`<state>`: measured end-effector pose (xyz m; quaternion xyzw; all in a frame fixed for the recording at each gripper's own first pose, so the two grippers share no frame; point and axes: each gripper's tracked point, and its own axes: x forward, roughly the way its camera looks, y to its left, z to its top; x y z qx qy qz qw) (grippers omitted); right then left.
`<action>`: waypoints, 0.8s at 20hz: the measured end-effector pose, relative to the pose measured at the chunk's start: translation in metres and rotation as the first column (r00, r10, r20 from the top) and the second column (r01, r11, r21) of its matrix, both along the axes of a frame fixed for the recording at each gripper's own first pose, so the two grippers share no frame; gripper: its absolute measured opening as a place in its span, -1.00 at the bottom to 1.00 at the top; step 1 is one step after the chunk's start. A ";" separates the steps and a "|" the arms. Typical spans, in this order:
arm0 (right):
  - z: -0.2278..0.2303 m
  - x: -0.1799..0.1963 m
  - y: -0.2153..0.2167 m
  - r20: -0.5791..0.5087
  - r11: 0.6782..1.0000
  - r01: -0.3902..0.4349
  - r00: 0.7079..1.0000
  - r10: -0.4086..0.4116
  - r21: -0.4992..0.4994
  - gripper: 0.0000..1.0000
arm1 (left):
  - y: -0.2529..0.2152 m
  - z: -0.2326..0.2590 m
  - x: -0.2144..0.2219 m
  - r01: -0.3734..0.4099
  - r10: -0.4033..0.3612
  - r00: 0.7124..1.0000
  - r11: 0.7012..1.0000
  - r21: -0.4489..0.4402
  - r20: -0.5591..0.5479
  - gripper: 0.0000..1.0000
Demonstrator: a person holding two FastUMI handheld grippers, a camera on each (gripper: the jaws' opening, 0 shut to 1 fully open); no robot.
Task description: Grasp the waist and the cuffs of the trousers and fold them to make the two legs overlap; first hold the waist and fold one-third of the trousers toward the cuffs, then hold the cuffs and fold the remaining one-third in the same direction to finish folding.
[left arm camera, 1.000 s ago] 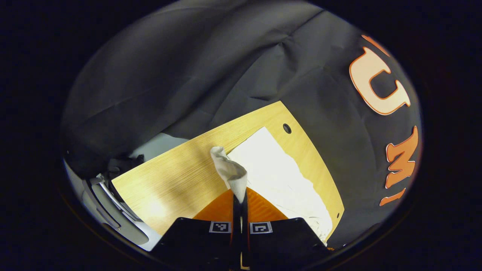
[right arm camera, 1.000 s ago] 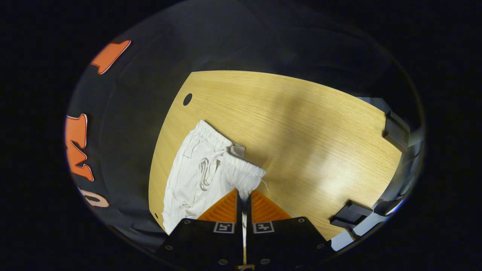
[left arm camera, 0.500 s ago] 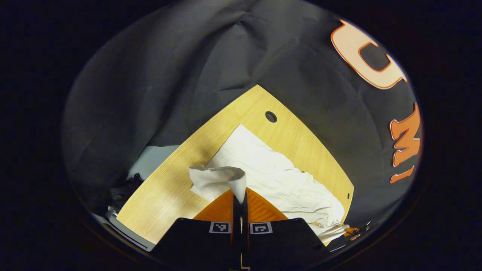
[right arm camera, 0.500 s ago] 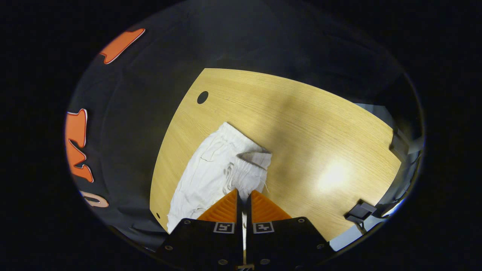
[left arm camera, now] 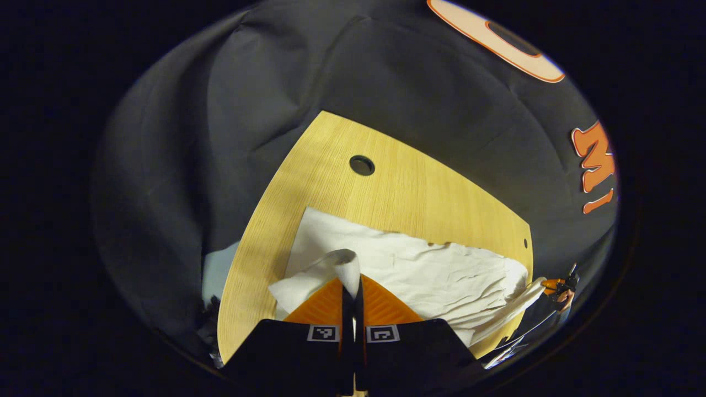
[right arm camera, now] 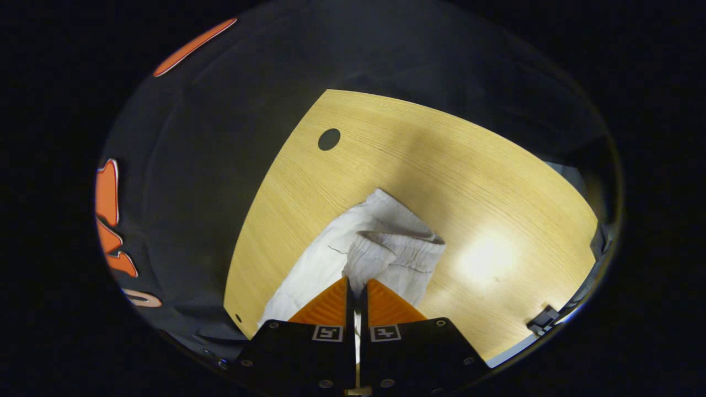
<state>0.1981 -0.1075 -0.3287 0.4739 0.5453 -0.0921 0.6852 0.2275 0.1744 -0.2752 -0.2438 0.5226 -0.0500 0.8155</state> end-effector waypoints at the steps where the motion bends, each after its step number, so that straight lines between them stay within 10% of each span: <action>1: -0.002 0.013 0.001 0.003 0.999 0.023 1.000 -0.023 0.025 -0.93 | 0.005 -0.002 0.014 -0.012 0.013 0.999 1.000 -0.018 0.031 -0.92; 7: -0.024 0.067 -0.005 -0.010 0.959 0.247 0.969 -0.248 0.137 -0.92 | 0.037 -0.044 0.060 -0.428 0.430 0.902 0.886 -0.176 -0.030 -0.92; 11: -0.024 0.074 0.006 -0.004 0.921 0.331 0.941 -0.337 0.206 -0.93 | 0.045 -0.047 0.057 -0.507 0.504 0.862 0.844 -0.177 -0.065 -0.89; 16: -0.021 0.077 0.011 0.016 0.903 0.357 0.928 -0.371 0.241 -0.82 | 0.039 -0.045 0.053 -0.456 0.458 0.889 0.877 -0.151 -0.025 -0.46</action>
